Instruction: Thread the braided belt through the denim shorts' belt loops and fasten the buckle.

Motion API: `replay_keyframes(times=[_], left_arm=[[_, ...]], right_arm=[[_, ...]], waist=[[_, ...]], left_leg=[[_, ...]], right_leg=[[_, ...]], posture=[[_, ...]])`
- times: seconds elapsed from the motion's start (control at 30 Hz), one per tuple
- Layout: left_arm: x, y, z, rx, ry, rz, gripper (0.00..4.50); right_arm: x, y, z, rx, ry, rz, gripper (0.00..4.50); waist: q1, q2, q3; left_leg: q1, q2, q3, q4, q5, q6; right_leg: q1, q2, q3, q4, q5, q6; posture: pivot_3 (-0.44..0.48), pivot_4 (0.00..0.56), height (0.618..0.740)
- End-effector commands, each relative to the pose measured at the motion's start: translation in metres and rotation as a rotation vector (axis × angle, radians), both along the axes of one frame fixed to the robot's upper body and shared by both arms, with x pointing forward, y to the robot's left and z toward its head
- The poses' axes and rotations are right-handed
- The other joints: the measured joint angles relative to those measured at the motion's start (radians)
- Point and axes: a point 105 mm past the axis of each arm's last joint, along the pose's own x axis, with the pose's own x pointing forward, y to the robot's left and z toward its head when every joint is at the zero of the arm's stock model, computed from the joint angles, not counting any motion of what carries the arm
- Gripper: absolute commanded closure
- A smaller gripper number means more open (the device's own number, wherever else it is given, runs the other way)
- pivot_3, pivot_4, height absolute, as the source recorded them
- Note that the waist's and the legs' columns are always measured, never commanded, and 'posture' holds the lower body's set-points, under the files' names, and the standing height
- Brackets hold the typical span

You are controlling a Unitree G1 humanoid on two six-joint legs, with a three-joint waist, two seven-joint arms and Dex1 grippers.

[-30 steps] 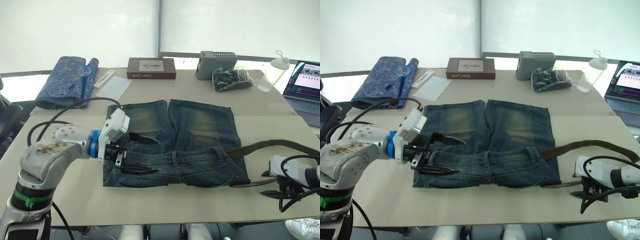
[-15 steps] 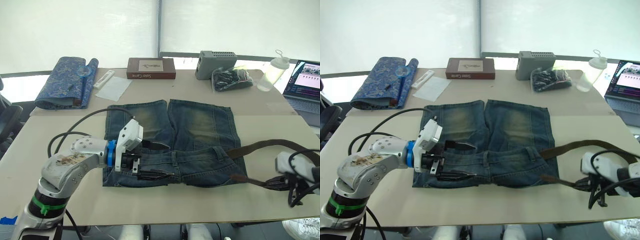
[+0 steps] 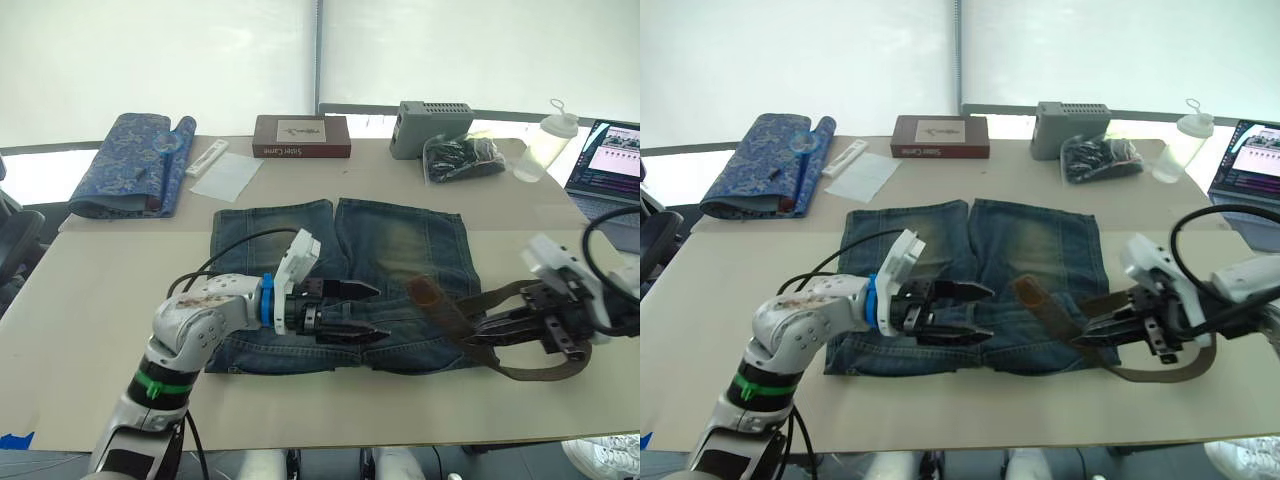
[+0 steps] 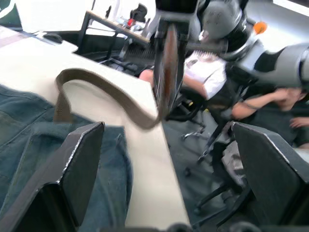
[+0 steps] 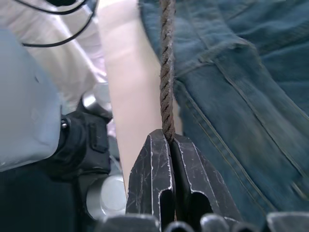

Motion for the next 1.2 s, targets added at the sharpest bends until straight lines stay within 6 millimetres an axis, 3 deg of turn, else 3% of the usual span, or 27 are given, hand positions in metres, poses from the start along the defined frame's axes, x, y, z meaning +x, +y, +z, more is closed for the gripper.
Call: replay_keyframes(times=[0.03,0.07,0.17,0.4,0.43,0.53,0.67,0.87,1.03,1.2], left_arm=[[0.000,-0.006,0.016,-0.032,-0.018,-0.045,0.00],[0.001,-0.007,0.017,-0.034,-0.021,-0.050,0.00],[0.000,-0.010,0.019,-0.032,-0.020,-0.084,0.85],[-0.003,-0.014,0.010,0.037,-0.040,-0.129,4.24],[-0.001,-0.015,0.008,0.043,-0.040,-0.119,4.46],[0.006,-0.019,0.007,0.041,-0.016,-0.083,4.46],[0.017,-0.021,0.007,0.021,0.061,-0.015,4.50],[0.033,-0.027,0.014,-0.068,0.194,0.074,4.50],[0.050,-0.039,0.022,-0.163,0.324,0.147,4.50],[0.068,-0.047,0.037,-0.301,0.458,0.193,4.50]], right_arm=[[0.006,0.007,0.001,-0.019,-0.025,0.057,4.49],[0.007,0.009,0.001,-0.018,-0.026,0.066,4.49],[0.007,0.012,0.000,-0.022,-0.029,0.087,4.50],[0.009,0.017,-0.001,-0.004,-0.038,0.102,4.50],[0.010,0.018,-0.001,-0.004,-0.052,0.103,4.50],[0.019,0.017,-0.003,0.001,-0.141,0.076,4.50],[0.020,0.002,0.007,0.059,-0.198,-0.048,3.13],[0.002,-0.003,0.037,0.280,-0.253,-0.217,1.06],[-0.012,0.014,0.040,0.416,-0.247,-0.318,1.06],[-0.013,0.040,0.009,0.466,-0.189,-0.453,1.06]], waist=[[-0.001,0.000,0.000],[-0.002,0.000,0.000],[-0.001,0.000,0.000],[-0.002,0.000,0.000],[-0.002,0.000,0.000],[-0.001,0.000,0.000],[0.013,0.000,0.000],[0.014,-0.002,0.001],[0.013,-0.002,0.001],[0.012,-0.003,0.001]], left_leg=[[0.000,0.000,0.000,0.000,0.000,0.000],[0.000,0.000,0.000,0.000,0.000,0.000],[-0.001,-0.001,0.000,0.000,0.000,0.000],[0.000,0.000,0.001,0.001,0.000,0.000],[0.000,0.000,0.001,0.001,0.000,0.000],[0.000,0.000,0.001,0.002,0.000,0.000],[-0.001,-0.001,0.000,0.002,0.000,0.000],[-0.001,-0.001,-0.001,0.002,0.000,0.001],[0.000,0.000,-0.003,0.003,0.000,0.001],[0.000,-0.001,-0.004,0.004,0.000,0.001]], right_leg=[[0.000,0.000,0.000,0.000,0.000,0.000],[0.000,0.000,0.000,0.000,0.000,0.000],[0.000,0.000,0.000,0.001,0.000,0.000],[0.000,0.000,0.000,0.002,0.000,0.000],[0.000,0.000,0.000,0.002,0.000,0.000],[0.000,0.000,0.000,0.002,0.000,0.000],[0.000,-0.001,0.000,0.002,0.000,0.000],[0.001,0.000,-0.001,0.002,0.000,0.001],[0.004,0.001,-0.001,0.002,0.000,0.001],[0.004,0.001,-0.001,0.002,0.000,0.001]], posture=[[0.000,0.150,0.709],[0.000,0.150,0.709],[0.000,0.150,0.709],[0.000,0.150,0.709],[0.000,0.150,0.709],[0.000,0.150,0.709],[0.000,0.150,0.709],[0.000,0.150,0.709],[0.000,0.150,0.709],[0.000,0.150,0.709]])
